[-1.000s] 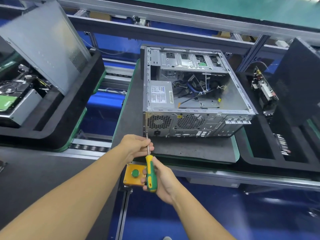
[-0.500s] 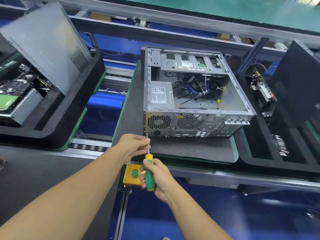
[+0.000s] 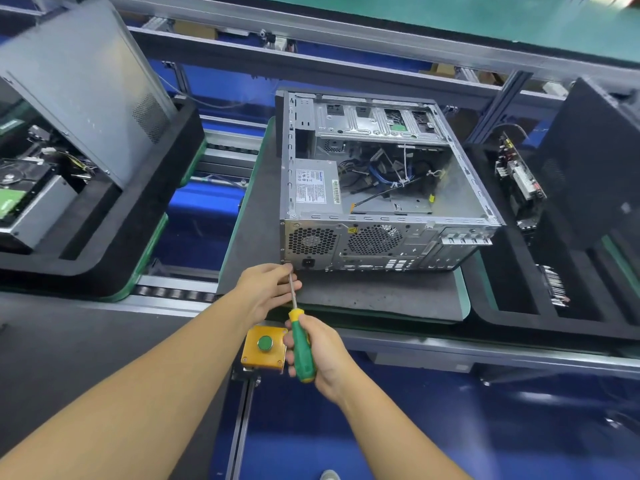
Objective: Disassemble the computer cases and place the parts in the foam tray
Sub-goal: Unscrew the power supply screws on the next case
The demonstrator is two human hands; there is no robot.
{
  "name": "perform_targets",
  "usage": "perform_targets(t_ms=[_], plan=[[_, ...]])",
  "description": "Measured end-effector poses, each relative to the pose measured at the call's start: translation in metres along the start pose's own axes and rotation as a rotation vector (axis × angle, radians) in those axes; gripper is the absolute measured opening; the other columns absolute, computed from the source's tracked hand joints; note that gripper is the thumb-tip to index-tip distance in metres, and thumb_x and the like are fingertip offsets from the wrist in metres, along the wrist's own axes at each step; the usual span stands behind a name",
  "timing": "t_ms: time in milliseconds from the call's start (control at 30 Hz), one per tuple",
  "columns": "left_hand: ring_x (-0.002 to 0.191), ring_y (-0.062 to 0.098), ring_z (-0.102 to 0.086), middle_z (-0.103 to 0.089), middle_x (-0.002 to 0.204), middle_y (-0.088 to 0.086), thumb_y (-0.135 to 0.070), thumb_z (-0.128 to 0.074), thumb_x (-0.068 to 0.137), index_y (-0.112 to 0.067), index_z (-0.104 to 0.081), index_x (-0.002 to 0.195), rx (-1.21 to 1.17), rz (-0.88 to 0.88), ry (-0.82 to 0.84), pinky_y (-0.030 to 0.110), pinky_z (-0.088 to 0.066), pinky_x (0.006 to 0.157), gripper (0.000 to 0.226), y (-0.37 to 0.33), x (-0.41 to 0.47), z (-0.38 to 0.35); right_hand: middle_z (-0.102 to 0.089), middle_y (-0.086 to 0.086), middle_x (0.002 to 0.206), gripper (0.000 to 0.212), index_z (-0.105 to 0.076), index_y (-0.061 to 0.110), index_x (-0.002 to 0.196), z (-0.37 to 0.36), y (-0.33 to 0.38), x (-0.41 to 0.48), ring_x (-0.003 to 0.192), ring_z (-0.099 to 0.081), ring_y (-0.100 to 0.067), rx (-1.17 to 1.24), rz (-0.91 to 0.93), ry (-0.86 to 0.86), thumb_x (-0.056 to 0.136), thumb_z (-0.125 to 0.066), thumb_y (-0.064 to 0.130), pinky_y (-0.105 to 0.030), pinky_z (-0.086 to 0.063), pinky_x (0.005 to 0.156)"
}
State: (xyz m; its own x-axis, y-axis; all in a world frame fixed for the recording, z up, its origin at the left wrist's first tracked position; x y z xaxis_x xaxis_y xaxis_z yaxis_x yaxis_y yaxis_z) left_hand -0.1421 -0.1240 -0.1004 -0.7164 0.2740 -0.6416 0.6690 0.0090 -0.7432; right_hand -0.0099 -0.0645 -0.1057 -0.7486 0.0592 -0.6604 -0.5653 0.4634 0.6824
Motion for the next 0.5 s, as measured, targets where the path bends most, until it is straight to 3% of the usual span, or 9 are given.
perform_targets(t_ms=[100, 200, 300, 367, 433, 500], plan=[[0.084, 0.024, -0.072, -0.065, 0.092, 0.01, -0.016, -0.051, 0.101, -0.007, -0.06, 0.104, 0.028, -0.022, -0.066, 0.034, -0.058, 0.072, 0.013, -0.005, -0.005, 0.004, -0.051, 0.003, 0.061, 0.023, -0.055, 0.017, 0.093, 0.011, 0.002, -0.006, 0.05, -0.045, -0.014, -0.058, 0.023, -0.004, 0.099, -0.049, 0.039, -0.026, -0.041, 0.048], [0.069, 0.02, -0.063, -0.058, 0.078, 0.008, -0.014, -0.046, 0.098, -0.007, -0.059, 0.094, 0.113, -0.063, -0.088, 0.032, -0.055, 0.064, 0.015, -0.018, -0.018, 0.005, -0.049, 0.002, 0.06, 0.023, -0.051, 0.018, 0.084, 0.027, 0.022, -0.015, 0.049, -0.044, -0.015, -0.093, 0.172, -0.064, 0.093, -0.058, 0.037, -0.028, -0.043, 0.051], [0.066, 0.017, -0.062, -0.062, 0.077, 0.008, -0.015, -0.05, 0.099, -0.005, -0.063, 0.093, 0.405, -0.087, 0.276, 0.029, -0.054, 0.063, 0.018, -0.016, -0.042, -0.036, -0.056, 0.0, 0.063, 0.019, -0.061, 0.016, 0.087, 0.043, 0.052, -0.029, 0.05, -0.049, -0.014, -0.087, 0.31, -0.156, 0.093, -0.064, 0.034, -0.03, -0.046, 0.051], [0.072, 0.015, -0.065, -0.069, 0.08, 0.006, -0.016, -0.054, 0.1, -0.002, -0.068, 0.098, 0.579, -0.105, 0.467, 0.026, -0.055, 0.066, 0.02, -0.009, -0.062, -0.063, -0.063, 0.0, 0.067, 0.007, -0.069, 0.025, 0.092, 0.051, 0.072, -0.042, 0.05, -0.053, -0.013, -0.124, 0.388, -0.193, 0.091, -0.068, 0.032, -0.027, -0.048, 0.049], [0.074, 0.014, -0.067, -0.072, 0.081, 0.007, -0.016, -0.059, 0.099, -0.003, -0.072, 0.1, 0.633, -0.133, 0.513, 0.025, -0.057, 0.068, 0.018, -0.01, -0.073, -0.081, -0.067, 0.001, 0.068, 0.005, -0.072, 0.033, 0.092, 0.059, 0.087, -0.056, 0.05, -0.055, -0.012, -0.205, 0.438, -0.229, 0.09, -0.071, 0.029, -0.025, -0.048, 0.048], [0.073, 0.014, -0.068, -0.072, 0.081, 0.009, -0.017, -0.062, 0.098, -0.001, -0.074, 0.098, 0.649, -0.128, 0.53, 0.029, -0.059, 0.073, 0.02, -0.015, -0.079, -0.096, -0.068, 0.002, 0.069, 0.007, -0.072, 0.029, 0.091, 0.072, 0.099, -0.072, 0.05, -0.054, -0.012, -0.272, 0.466, -0.269, 0.09, -0.072, 0.022, -0.024, -0.048, 0.049]])
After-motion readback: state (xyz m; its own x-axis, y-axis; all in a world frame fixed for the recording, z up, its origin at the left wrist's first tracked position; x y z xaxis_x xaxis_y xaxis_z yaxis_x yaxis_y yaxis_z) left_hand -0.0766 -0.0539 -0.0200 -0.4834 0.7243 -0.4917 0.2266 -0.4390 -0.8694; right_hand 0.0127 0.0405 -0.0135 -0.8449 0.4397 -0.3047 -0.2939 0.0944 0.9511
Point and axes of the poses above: each hand's wrist, its own x-axis towards the middle knuckle, its own z-axis out of the back of the hand, y = z × x, the point moved 10 cm from there along x, towards the middle knuckle
